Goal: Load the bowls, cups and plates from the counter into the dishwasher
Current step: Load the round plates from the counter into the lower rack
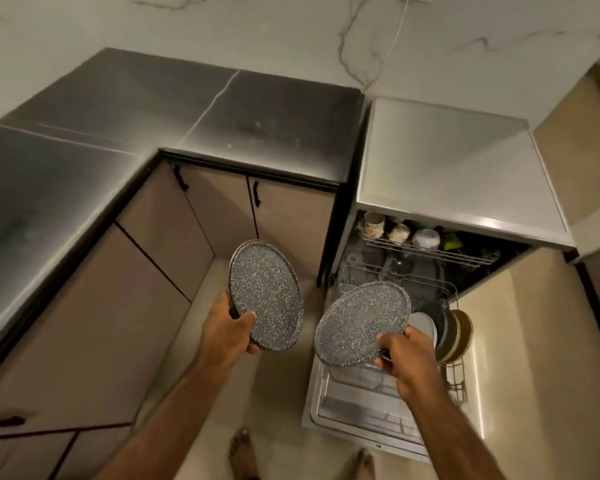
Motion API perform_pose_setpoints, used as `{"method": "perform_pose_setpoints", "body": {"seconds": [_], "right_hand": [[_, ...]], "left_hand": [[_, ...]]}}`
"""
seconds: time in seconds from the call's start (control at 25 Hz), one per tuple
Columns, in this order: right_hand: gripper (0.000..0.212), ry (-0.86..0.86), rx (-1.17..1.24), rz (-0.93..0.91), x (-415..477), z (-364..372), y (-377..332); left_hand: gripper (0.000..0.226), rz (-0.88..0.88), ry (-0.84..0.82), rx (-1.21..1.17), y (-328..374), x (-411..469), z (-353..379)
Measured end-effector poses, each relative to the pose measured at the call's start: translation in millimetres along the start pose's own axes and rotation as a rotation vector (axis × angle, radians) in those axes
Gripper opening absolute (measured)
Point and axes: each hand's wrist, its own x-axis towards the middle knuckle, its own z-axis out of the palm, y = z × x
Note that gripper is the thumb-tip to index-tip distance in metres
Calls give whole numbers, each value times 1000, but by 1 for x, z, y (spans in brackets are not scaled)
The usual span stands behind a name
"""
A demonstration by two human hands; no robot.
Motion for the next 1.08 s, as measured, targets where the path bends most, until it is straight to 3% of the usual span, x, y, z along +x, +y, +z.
{"method": "perform_pose_setpoints", "body": {"seconds": [0.28,0.52,0.8,1.08], "right_hand": [[32,120,-104,96,79,-113,108],[37,224,-201,88,186,-132,195],[23,387,-338,-100,340,-97,265],[47,487,-428,-369,438,-77,285]], "left_hand": [[48,-125,12,53,-77,-29,152],[47,-181,16,137,-179,11,235],[47,-130,-9,135,-285,84,303],[47,-52,-28,73,-327,127,341]]}}
